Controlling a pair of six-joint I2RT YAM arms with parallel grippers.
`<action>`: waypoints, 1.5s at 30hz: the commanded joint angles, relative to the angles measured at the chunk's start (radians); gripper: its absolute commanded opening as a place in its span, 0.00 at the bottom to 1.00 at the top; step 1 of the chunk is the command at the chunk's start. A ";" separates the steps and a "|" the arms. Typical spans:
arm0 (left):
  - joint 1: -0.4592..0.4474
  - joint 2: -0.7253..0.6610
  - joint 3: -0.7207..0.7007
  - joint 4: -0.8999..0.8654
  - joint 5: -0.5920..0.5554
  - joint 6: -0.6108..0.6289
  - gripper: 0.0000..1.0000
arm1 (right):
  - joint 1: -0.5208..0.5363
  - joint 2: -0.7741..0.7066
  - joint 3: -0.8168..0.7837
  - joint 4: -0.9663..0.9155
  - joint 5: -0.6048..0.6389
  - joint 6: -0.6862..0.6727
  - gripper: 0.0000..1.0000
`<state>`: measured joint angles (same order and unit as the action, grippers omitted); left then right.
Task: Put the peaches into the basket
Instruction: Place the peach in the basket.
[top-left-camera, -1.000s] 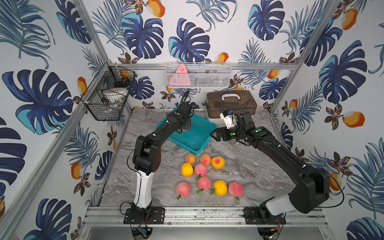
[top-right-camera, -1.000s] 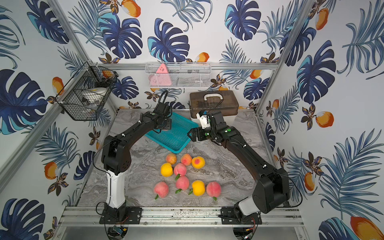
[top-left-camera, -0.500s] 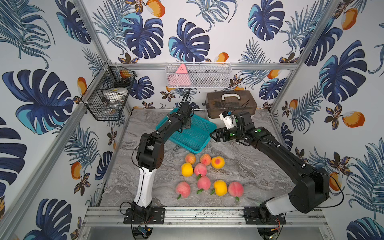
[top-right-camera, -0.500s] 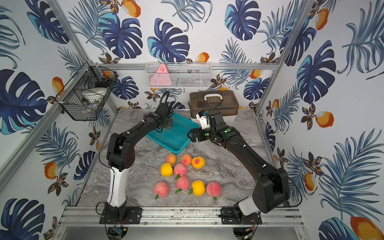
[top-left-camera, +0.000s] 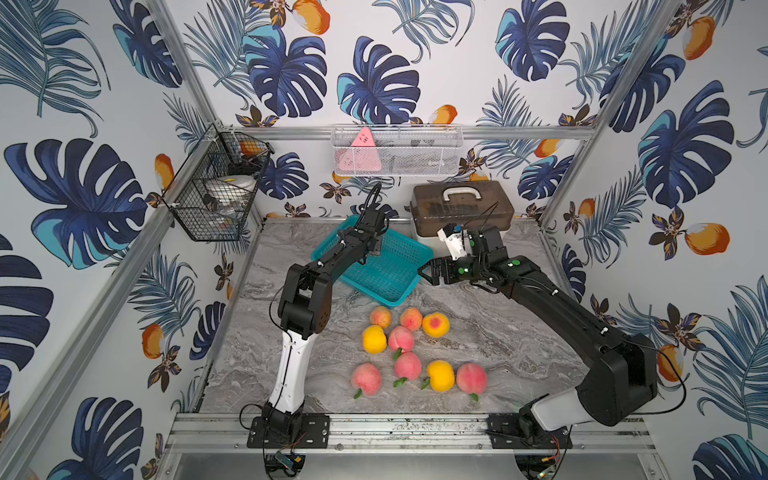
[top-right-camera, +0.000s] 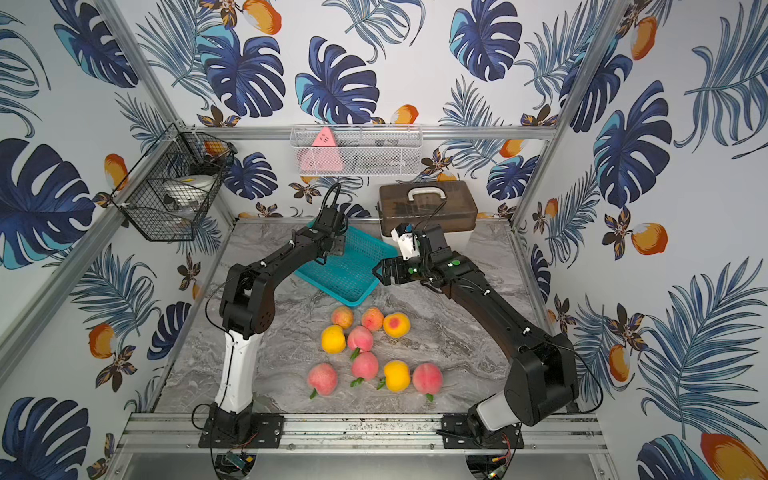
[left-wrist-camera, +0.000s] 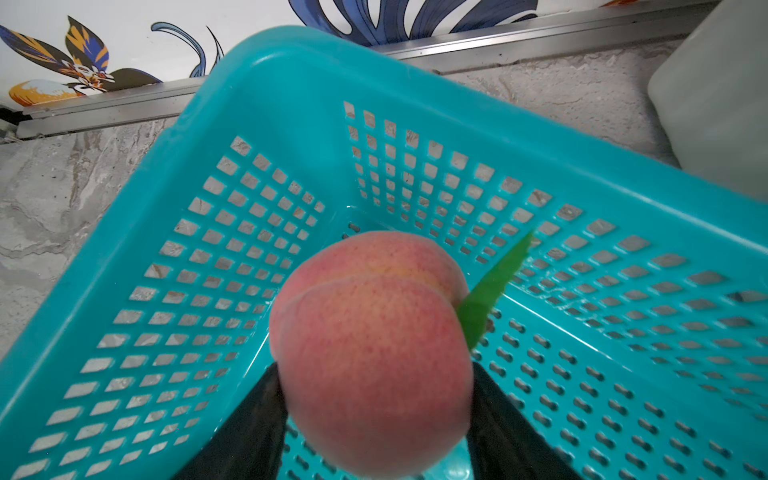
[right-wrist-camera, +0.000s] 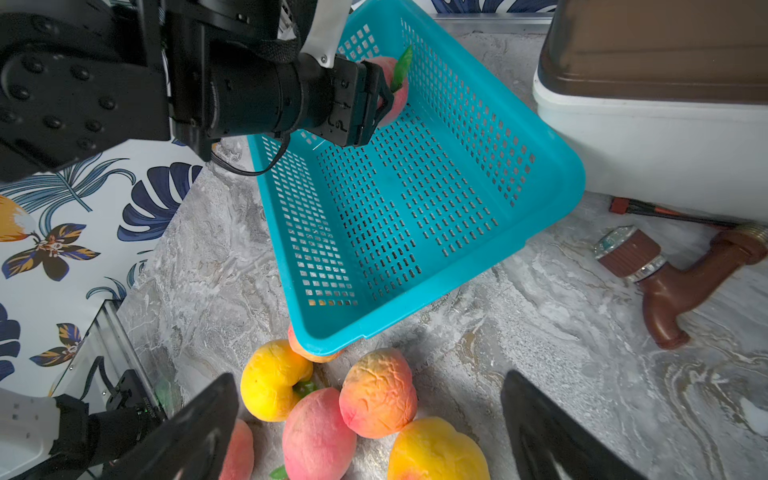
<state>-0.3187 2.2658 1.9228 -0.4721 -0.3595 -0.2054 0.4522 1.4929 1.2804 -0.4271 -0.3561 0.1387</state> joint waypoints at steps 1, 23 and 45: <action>0.007 0.017 0.019 0.039 -0.021 0.026 0.63 | 0.001 0.007 -0.002 0.033 -0.003 0.002 1.00; 0.024 0.085 0.010 0.070 -0.018 0.008 0.67 | 0.000 0.066 0.016 0.042 -0.010 0.006 1.00; 0.035 -0.047 -0.057 0.062 0.004 0.011 0.99 | -0.007 -0.019 0.001 -0.048 0.068 0.009 1.00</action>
<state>-0.2863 2.2551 1.8778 -0.4114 -0.3672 -0.1997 0.4438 1.4937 1.2873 -0.4397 -0.3187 0.1421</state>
